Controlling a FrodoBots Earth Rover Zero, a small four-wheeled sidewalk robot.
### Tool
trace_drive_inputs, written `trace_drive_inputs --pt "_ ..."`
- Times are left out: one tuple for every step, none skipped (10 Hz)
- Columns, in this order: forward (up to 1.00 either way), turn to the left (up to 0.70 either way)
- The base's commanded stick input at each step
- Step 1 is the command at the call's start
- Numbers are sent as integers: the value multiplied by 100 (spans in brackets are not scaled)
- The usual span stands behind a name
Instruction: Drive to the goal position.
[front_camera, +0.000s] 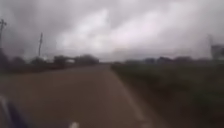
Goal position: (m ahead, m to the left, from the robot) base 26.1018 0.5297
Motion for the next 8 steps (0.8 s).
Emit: trace_drive_inputs --pt "57 0" --pt "7 0" --pt "0 0" --pt "67 0" --pt "70 0" --pt "70 0" --pt "70 0" --pt "70 0"
